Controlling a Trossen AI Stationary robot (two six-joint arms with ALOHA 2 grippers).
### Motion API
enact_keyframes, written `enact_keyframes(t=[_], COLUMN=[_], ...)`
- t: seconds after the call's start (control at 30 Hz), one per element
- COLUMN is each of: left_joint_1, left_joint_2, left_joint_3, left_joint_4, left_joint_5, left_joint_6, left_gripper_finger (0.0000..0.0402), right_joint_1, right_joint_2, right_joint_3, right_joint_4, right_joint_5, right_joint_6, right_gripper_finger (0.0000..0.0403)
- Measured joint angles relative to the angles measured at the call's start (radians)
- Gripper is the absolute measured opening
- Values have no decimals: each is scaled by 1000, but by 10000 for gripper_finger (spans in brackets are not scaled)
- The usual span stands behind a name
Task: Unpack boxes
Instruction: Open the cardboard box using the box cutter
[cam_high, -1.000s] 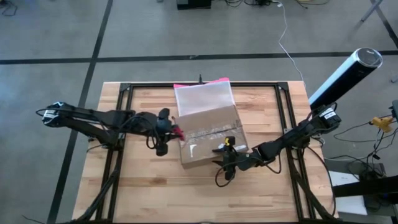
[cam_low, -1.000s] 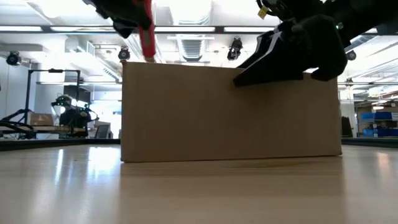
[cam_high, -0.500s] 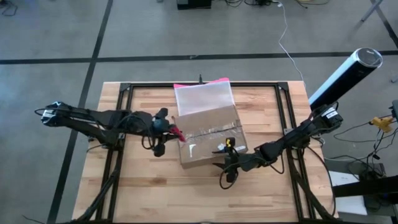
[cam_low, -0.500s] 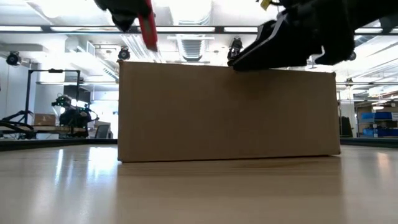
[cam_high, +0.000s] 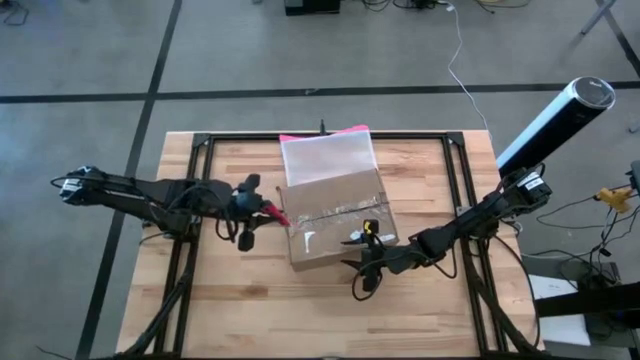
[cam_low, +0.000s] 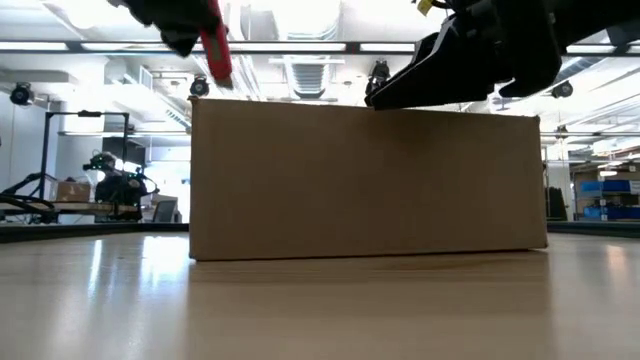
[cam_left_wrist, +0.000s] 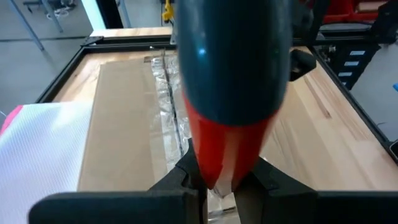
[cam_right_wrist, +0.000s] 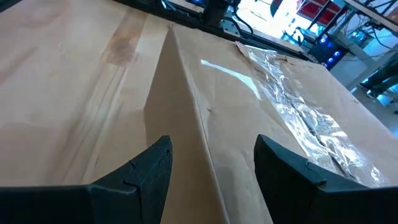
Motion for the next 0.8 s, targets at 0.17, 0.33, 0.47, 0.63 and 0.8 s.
enact_keyframes(t=[0.17,0.33,0.47,0.63,0.8], left_joint_1=[0,0,0,1,4], left_joint_2=[-88,-161,-178,-186,-204], left_joint_3=[-124,-208,-265,-301,-290], left_joint_4=[124,184,224,266,281], left_joint_5=[0,0,0,-51,-185], left_joint_6=[-4,-46,-79,-156,-321], left_gripper_finger=[35,35,35,35,35], right_joint_1=[0,-2,-10,-23,-40], right_joint_2=[-1,-1,-2,-2,-2], right_joint_3=[1,1,1,1,2], right_joint_4=[10,31,45,71,85], right_joint_5=[4,7,8,10,8], right_joint_6=[5,-1,-5,-41,-74], right_gripper_finger=[199,199,199,199,199])
